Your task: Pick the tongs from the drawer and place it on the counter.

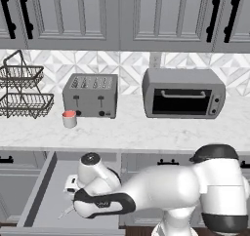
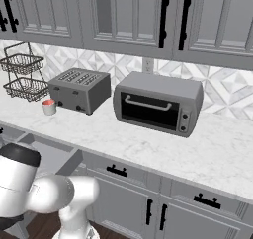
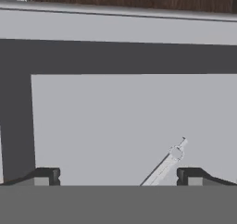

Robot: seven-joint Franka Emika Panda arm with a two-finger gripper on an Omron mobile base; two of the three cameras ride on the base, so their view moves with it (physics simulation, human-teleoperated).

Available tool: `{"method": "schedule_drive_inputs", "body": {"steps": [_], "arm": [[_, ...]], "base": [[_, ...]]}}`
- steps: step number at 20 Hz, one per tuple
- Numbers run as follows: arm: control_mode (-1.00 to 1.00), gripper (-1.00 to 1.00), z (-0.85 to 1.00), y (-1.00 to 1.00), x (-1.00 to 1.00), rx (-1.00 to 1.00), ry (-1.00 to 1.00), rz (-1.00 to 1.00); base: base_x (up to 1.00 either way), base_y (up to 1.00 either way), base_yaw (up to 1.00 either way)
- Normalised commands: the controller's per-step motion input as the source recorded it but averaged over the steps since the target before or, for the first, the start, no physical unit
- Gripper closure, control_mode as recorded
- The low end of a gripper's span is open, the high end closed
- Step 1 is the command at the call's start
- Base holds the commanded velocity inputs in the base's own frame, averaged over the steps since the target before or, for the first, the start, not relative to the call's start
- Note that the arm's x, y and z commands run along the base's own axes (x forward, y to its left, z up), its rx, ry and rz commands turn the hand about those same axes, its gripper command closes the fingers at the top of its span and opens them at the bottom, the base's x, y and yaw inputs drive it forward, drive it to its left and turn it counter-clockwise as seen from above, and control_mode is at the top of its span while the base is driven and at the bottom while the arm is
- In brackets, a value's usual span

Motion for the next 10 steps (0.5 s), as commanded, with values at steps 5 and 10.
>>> {"method": "schedule_drive_inputs", "body": {"steps": [5, 10], "arm": [[-1.0, -1.0, -0.11, 0.41, 0.29, -0.05, 0.04, 0.0], [-1.0, -1.0, -0.2, -0.01, 0.2, -0.03, 0.01, 0.0]], "base": [[0.0, 0.0, 0.0], [0.0, 0.0, 0.0]]}}
